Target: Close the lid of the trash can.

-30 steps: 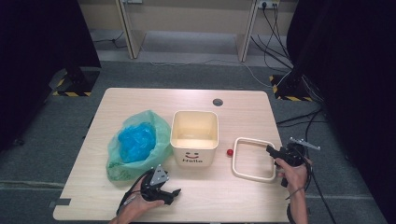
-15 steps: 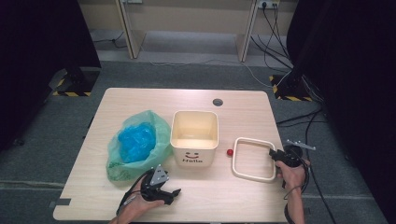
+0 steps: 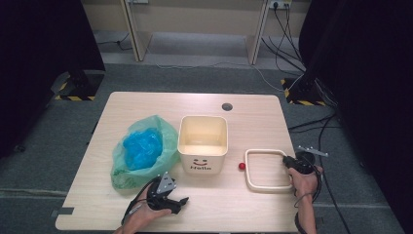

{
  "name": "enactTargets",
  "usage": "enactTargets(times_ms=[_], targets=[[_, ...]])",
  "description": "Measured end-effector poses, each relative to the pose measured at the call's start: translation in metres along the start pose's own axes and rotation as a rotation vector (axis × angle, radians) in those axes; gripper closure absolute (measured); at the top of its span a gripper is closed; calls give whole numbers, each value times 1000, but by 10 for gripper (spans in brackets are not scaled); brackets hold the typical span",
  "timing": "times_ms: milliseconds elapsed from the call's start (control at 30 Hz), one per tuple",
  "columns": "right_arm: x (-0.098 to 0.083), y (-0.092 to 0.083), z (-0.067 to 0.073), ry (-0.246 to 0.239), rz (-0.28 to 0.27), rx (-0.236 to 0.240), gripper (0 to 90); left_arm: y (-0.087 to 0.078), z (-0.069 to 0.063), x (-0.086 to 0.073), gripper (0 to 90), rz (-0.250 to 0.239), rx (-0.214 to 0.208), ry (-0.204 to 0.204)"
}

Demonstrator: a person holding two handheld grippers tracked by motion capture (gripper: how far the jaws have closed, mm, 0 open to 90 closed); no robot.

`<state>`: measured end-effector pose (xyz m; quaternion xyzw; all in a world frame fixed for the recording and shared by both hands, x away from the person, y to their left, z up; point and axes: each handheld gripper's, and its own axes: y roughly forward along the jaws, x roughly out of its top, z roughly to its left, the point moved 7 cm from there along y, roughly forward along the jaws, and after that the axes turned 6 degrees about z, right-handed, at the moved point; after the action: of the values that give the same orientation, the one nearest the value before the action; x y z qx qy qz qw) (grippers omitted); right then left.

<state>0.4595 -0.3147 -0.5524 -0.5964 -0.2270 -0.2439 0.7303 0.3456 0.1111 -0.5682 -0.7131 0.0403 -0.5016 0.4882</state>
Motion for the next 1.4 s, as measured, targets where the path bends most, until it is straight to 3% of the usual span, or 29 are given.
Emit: enactTargets(times_ms=[200,467,700,1000,1133,1200,1400], targets=[[5,-8,2,42,-37,46,788,0,0,0,152,0,0,0],[18,-22,8,55,-93,85,788,-3,-4,3,180,-26,-8,-25],[31,-32,20,43,-117,104,789,-19,-16,25,181,-123,-5,-11],[64,-62,31,36,-178,127,789,-35,-25,58,185,-209,0,19],[78,-72,44,8,-202,137,789,-40,-25,69,185,-237,0,7],[86,-75,52,-4,-214,143,789,-46,-24,80,185,-269,-19,-23],[101,-83,73,-21,-236,186,789,-50,-23,93,185,-297,-6,-23]])
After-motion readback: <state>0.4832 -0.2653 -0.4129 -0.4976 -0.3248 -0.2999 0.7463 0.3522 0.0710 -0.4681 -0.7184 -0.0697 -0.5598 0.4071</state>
